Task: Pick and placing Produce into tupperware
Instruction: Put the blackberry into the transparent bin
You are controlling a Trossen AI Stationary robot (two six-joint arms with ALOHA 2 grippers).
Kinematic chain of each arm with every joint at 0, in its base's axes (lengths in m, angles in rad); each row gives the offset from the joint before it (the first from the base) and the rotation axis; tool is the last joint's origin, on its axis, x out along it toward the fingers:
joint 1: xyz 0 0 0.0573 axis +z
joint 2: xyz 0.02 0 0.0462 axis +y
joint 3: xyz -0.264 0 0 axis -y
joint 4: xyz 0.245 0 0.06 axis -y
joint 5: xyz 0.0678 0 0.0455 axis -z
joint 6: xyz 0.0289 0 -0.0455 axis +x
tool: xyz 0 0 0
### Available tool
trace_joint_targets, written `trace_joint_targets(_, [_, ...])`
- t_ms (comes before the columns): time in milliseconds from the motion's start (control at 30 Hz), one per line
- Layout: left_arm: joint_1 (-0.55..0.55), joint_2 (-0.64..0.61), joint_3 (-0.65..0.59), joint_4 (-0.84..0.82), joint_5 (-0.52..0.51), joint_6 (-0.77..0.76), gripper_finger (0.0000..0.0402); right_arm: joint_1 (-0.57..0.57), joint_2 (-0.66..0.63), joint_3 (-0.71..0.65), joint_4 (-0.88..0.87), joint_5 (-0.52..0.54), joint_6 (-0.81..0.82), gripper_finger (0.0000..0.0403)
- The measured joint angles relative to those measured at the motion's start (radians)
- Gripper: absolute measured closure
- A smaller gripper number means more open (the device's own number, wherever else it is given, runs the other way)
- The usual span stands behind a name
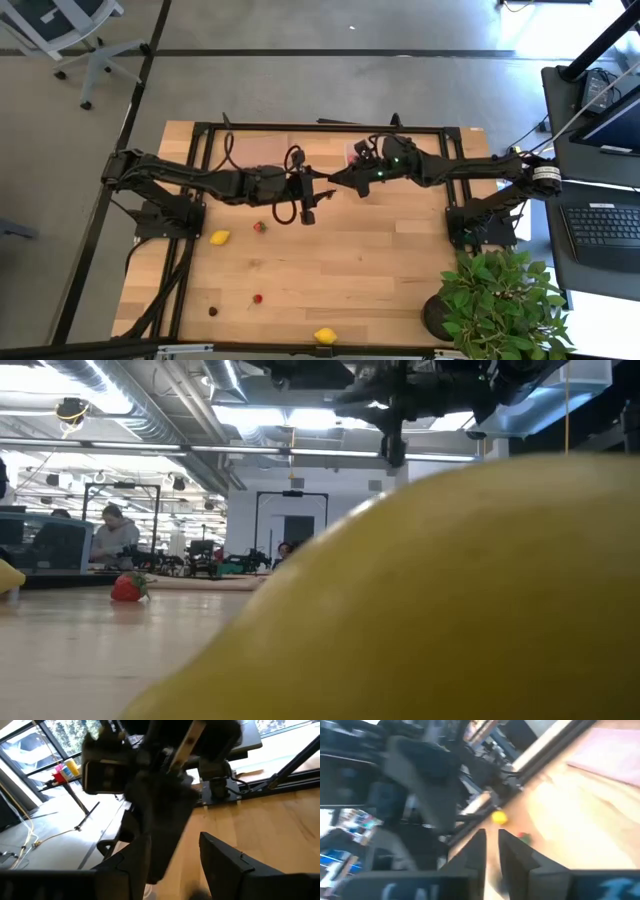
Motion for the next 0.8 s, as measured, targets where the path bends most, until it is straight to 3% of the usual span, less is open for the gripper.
trace_joint_targets(167, [0.0, -0.006, 0.0, -0.005, -0.007, -0.008, 0.0246, -0.05, 0.0, 0.0, -0.09, 0.011, -0.092, 0.0399])
trace_joint_targets(533, [0.003, -0.006, 0.0, -0.179, -0.025, -0.16, 0.025, -0.14, 0.0, 0.0, -0.354, 0.048, -0.197, 0.0376])
trace_joint_targets(800, [0.003, -0.005, 0.0, -0.209, -0.024, -0.182, 0.0234, -0.141, 0.0, 0.0, -0.376, 0.045, -0.2, 0.0376])
